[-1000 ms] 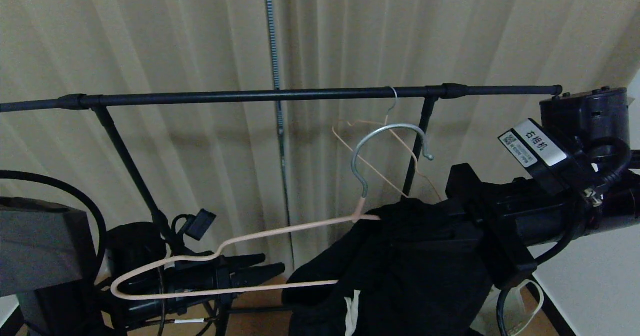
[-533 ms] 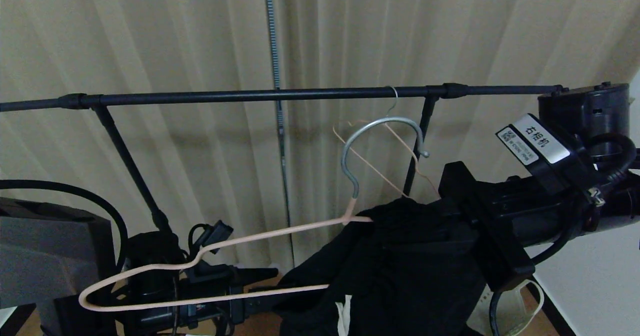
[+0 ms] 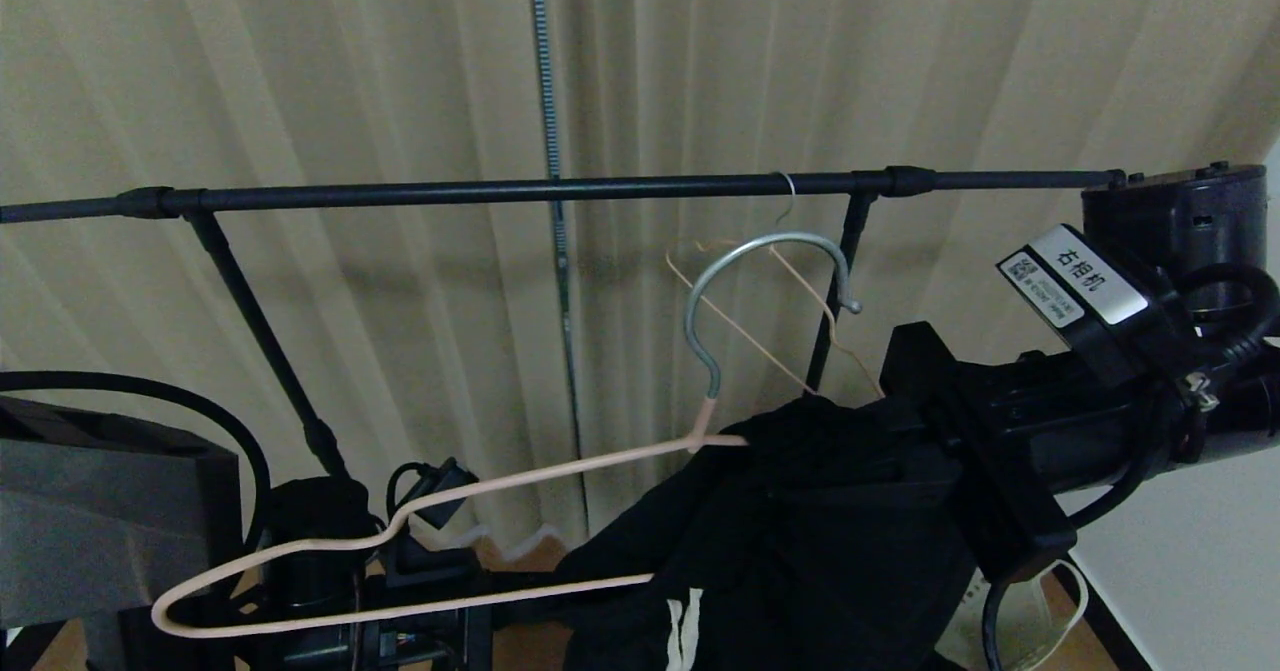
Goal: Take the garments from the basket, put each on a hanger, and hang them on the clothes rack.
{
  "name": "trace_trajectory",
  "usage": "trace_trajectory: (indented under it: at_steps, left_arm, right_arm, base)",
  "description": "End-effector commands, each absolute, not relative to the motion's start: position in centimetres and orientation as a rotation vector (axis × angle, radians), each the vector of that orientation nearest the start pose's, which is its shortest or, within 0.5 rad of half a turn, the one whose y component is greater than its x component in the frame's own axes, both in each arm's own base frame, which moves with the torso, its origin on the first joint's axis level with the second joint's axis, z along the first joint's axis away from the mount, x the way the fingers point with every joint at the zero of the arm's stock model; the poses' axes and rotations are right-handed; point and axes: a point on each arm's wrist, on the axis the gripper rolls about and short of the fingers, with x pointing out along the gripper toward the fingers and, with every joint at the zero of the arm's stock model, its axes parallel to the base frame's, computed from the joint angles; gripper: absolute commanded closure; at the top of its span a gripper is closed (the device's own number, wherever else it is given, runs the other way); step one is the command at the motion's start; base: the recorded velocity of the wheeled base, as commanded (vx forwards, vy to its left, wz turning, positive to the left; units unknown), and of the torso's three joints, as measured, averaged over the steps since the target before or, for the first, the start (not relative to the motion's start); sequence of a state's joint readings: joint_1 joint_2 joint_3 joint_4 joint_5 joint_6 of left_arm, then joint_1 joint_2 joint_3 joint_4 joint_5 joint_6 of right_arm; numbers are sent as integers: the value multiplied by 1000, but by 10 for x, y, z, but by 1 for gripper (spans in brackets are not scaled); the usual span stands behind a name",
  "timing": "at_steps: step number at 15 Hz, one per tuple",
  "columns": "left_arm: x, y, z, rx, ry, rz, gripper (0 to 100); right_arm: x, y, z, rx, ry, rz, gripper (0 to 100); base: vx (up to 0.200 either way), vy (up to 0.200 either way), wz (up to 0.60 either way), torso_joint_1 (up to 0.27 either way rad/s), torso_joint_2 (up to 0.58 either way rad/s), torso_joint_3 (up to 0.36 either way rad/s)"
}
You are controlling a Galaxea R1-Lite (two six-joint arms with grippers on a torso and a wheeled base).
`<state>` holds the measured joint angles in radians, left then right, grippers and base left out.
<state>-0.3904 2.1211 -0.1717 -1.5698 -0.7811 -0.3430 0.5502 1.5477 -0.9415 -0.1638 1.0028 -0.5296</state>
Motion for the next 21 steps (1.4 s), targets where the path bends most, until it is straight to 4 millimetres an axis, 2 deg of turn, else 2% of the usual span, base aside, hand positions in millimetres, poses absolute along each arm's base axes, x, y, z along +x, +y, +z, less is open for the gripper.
trace_trajectory:
  at_steps: [1, 7, 9, 15, 21]
  left_arm:
    - [228, -106, 33, -379, 573, -1065, 100]
    - [231, -82, 47, -392, 504, -988, 100]
    - [234, -75, 51, -392, 476, -961, 100]
    - [246, -58, 54, -372, 416, -902, 100]
    - [250, -55, 55, -370, 400, -888, 100]
  right_arm:
    - [212, 147, 223, -296, 69, 1586, 100]
    - [220, 115, 213, -278, 123, 1456, 100]
    - [225, 104, 204, -283, 175, 1368, 100]
    - [224, 93, 192, -310, 251, 1242, 100]
    - [218, 91, 175, -354, 335, 1151, 100]
  base:
    - [0, 0, 0, 0, 0, 0]
    - [0, 0, 0, 0, 0, 0]
    - [0, 0, 0, 0, 0, 0]
    - [0, 0, 0, 0, 0, 0]
    - [0, 0, 0, 0, 0, 0]
